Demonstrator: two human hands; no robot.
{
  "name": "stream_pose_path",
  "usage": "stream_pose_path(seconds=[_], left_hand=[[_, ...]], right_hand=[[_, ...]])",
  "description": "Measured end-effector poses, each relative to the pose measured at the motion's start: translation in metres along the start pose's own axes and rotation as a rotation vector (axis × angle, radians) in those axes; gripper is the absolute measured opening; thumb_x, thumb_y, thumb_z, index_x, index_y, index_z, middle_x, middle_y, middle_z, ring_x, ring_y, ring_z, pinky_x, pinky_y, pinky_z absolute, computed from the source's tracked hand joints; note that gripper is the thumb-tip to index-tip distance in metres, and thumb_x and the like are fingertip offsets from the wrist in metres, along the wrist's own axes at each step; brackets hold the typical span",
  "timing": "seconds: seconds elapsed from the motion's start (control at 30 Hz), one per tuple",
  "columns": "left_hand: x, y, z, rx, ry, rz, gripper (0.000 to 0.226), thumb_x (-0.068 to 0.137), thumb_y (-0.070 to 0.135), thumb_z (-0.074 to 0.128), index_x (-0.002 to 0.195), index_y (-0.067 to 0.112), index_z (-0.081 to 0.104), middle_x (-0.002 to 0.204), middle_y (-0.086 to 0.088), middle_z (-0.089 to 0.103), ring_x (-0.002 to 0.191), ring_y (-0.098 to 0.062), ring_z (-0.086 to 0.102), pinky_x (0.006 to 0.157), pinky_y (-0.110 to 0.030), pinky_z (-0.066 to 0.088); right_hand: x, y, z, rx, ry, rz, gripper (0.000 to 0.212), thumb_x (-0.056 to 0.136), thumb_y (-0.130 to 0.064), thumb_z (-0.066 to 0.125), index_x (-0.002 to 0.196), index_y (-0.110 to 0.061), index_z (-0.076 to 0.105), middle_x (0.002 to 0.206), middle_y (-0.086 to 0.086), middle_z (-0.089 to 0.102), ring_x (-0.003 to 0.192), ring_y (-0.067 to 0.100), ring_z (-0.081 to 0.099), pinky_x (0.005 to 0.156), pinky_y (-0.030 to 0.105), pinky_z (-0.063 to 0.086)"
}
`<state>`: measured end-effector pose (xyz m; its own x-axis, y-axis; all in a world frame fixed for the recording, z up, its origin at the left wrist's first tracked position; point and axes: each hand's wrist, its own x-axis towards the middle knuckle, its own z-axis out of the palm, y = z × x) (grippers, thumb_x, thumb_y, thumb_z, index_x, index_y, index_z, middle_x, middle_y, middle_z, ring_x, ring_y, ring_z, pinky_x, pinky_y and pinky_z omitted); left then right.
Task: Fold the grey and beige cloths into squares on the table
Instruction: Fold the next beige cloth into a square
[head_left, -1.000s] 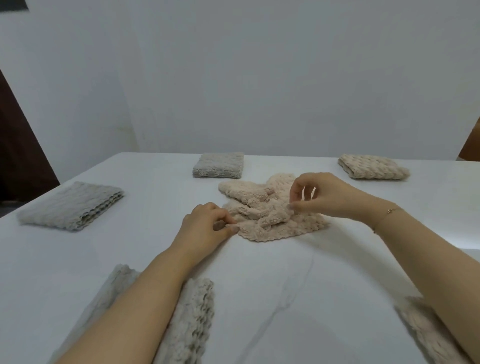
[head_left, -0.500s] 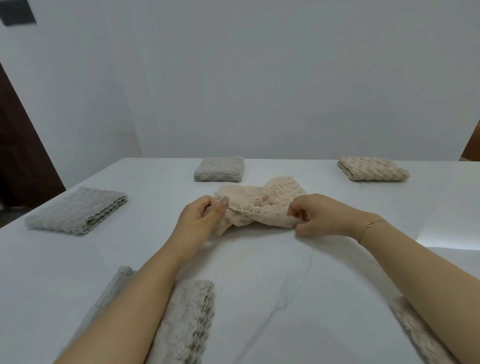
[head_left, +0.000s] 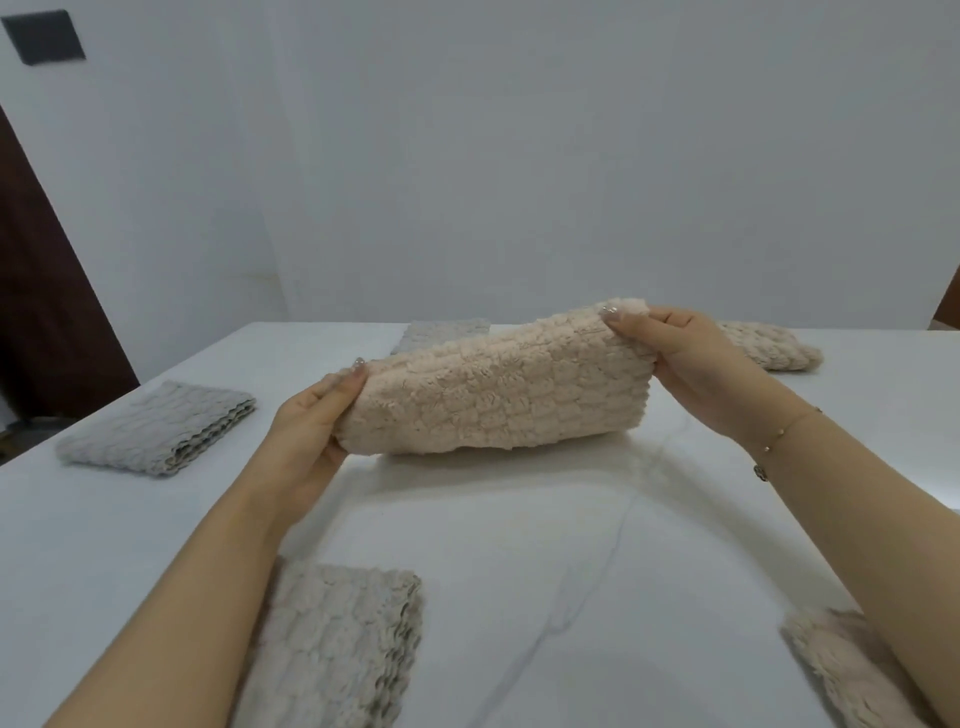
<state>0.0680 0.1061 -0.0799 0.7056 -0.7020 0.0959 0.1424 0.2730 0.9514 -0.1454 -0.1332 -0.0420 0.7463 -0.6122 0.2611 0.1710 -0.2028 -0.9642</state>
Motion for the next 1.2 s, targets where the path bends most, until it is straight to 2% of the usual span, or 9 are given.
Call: stream_pose_path(seconds=[0.1, 0.27, 0.33, 0.43, 0.57, 0.63, 0.77, 0.9, 1.2], left_hand=[[-0.001, 0.006, -0.003, -0.053, -0.03, 0.042, 0.044, 0.087, 0.029, 0.056, 0.123, 0.004, 0.061, 0.121, -0.01, 0.066, 0.107, -0.018, 0.065, 0.083, -0.026, 0.056], [-0.004, 0.018, 0.008, -0.127, -0.083, 0.08, 0.048, 0.088, 0.031, 0.051, 0.128, 0.005, 0.056, 0.125, -0.009, 0.064, 0.115, -0.02, 0.061, 0.092, -0.032, 0.052], [-0.005, 0.026, 0.013, -0.069, -0.04, 0.105, 0.044, 0.088, 0.031, 0.052, 0.123, 0.007, 0.061, 0.118, -0.007, 0.067, 0.108, -0.018, 0.064, 0.087, -0.028, 0.055], [-0.007, 0.039, 0.02, 0.12, 0.061, 0.156, 0.029, 0.085, 0.033, 0.059, 0.104, 0.013, 0.07, 0.103, 0.001, 0.072, 0.095, -0.011, 0.065, 0.086, -0.026, 0.053], [0.011, 0.068, 0.034, 0.435, 0.195, 0.198, 0.012, 0.085, 0.031, 0.067, 0.085, 0.019, 0.072, 0.083, 0.015, 0.067, 0.075, 0.009, 0.055, 0.075, -0.014, 0.038], [0.032, 0.089, 0.042, 0.555, 0.175, 0.16, 0.011, 0.085, 0.028, 0.069, 0.08, 0.019, 0.07, 0.076, 0.009, 0.062, 0.068, -0.002, 0.052, 0.07, -0.017, 0.037], [0.075, 0.133, 0.052, 0.52, 0.097, 0.089, 0.012, 0.087, 0.021, 0.067, 0.088, 0.009, 0.068, 0.089, -0.008, 0.065, 0.055, -0.002, 0.064, 0.055, -0.012, 0.048], [0.098, 0.167, 0.069, 0.317, 0.017, 0.149, 0.02, 0.09, 0.016, 0.063, 0.103, 0.001, 0.065, 0.109, -0.013, 0.068, 0.077, -0.008, 0.071, 0.066, -0.011, 0.054], [0.09, 0.19, 0.092, 0.108, -0.082, 0.277, 0.023, 0.091, 0.013, 0.06, 0.107, -0.003, 0.062, 0.117, -0.014, 0.065, 0.107, -0.017, 0.064, 0.085, -0.016, 0.053]], right_hand=[[0.001, 0.0, -0.003, 0.053, -0.007, 0.003, 0.042, 0.077, -0.036, 0.068, 0.097, 0.001, 0.069, 0.096, 0.016, 0.071, 0.099, 0.029, 0.064, 0.094, 0.03, 0.049], [0.001, -0.016, -0.011, 0.032, -0.065, -0.054, 0.092, 0.063, -0.05, 0.081, 0.113, 0.019, 0.046, 0.101, 0.017, 0.039, 0.094, 0.03, 0.034, 0.086, 0.044, 0.029], [-0.006, -0.031, -0.013, -0.013, -0.018, -0.08, 0.062, 0.076, -0.043, 0.074, 0.1, 0.012, 0.057, 0.092, 0.015, 0.043, 0.086, 0.028, 0.037, 0.082, 0.036, 0.033], [-0.009, -0.043, -0.021, -0.184, 0.111, -0.141, 0.028, 0.091, -0.027, 0.062, 0.087, 0.001, 0.065, 0.07, 0.005, 0.052, 0.055, 0.009, 0.045, 0.051, 0.011, 0.036], [0.004, -0.053, -0.028, -0.28, 0.229, -0.043, 0.022, 0.086, -0.023, 0.068, 0.092, -0.002, 0.071, 0.069, 0.0, 0.06, 0.045, 0.005, 0.046, 0.039, 0.015, 0.034], [0.017, -0.067, -0.03, -0.266, 0.234, 0.051, 0.019, 0.087, -0.019, 0.068, 0.095, -0.002, 0.07, 0.084, 0.007, 0.064, 0.045, 0.009, 0.057, 0.037, 0.018, 0.038], [0.046, -0.102, -0.03, -0.134, 0.194, 0.103, 0.022, 0.09, -0.009, 0.062, 0.106, 0.006, 0.062, 0.095, 0.018, 0.065, 0.061, 0.02, 0.07, 0.052, 0.022, 0.058], [0.071, -0.132, -0.037, -0.065, 0.227, 0.022, 0.032, 0.091, -0.008, 0.061, 0.116, 0.012, 0.057, 0.114, 0.025, 0.064, 0.083, 0.026, 0.069, 0.068, 0.021, 0.059], [0.069, -0.171, -0.047, 0.016, 0.234, -0.115, 0.023, 0.093, -0.008, 0.057, 0.11, 0.007, 0.063, 0.109, 0.018, 0.068, 0.095, 0.021, 0.07, 0.083, 0.022, 0.056]])
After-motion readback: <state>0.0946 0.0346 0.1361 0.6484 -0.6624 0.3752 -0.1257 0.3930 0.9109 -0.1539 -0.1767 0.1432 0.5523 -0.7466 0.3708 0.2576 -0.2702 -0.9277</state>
